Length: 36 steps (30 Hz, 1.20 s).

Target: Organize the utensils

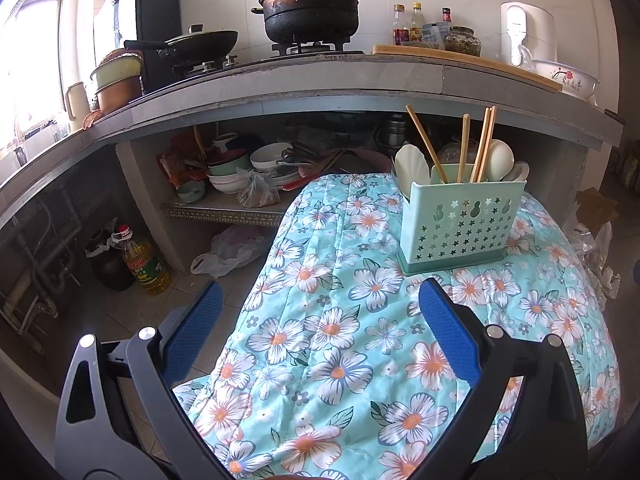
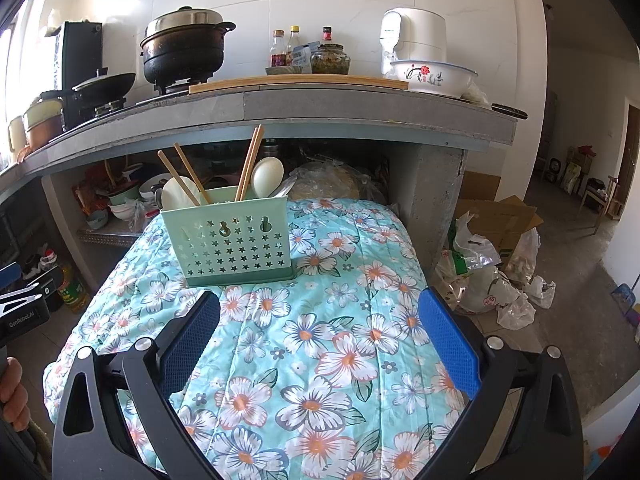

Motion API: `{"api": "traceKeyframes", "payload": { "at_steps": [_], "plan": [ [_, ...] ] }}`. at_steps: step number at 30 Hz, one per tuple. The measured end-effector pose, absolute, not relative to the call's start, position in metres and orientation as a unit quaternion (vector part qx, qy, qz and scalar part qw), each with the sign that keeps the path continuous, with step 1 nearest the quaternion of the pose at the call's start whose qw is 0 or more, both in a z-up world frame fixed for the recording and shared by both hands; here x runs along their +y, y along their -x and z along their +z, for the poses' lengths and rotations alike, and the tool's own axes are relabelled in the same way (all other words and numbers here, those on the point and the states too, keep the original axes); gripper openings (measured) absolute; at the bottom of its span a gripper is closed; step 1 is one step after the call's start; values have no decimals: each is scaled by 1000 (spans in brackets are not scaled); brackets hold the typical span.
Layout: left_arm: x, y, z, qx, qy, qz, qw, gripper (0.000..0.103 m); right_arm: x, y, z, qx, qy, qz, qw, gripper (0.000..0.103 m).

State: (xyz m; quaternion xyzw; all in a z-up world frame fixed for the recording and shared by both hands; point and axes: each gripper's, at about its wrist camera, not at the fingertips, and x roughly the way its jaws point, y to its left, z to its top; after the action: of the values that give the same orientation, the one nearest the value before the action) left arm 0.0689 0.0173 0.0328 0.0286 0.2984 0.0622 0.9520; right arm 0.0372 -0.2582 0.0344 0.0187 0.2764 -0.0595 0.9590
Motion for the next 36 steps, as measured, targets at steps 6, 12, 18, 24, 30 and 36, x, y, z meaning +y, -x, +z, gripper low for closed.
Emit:
{"api": "traceKeyframes", "payload": {
  "at_steps": [6, 12, 18, 24, 30, 36],
  "plan": [
    [17, -69, 33, 299, -29, 62, 952, 95, -258, -37, 34, 276, -19, -59, 959, 97],
    [17, -69, 33, 299, -29, 62, 952, 95, -259, -37, 34, 276, -20, -59, 959, 97],
    [16, -69, 33, 298, -28, 63, 952, 95, -257, -37, 34, 277, -20, -57, 959, 97],
    [12, -69, 33, 299, -33, 59, 952, 95, -258, -36, 34, 276, -26, -60, 959, 97],
    [11, -68, 34, 299, -34, 59, 952, 95, -261, -36, 33, 276, -31, -60, 959, 97],
    [12, -69, 34, 299, -35, 58, 952, 95, -260, -37, 34, 275, -29, -58, 959, 97]
  ]
}}
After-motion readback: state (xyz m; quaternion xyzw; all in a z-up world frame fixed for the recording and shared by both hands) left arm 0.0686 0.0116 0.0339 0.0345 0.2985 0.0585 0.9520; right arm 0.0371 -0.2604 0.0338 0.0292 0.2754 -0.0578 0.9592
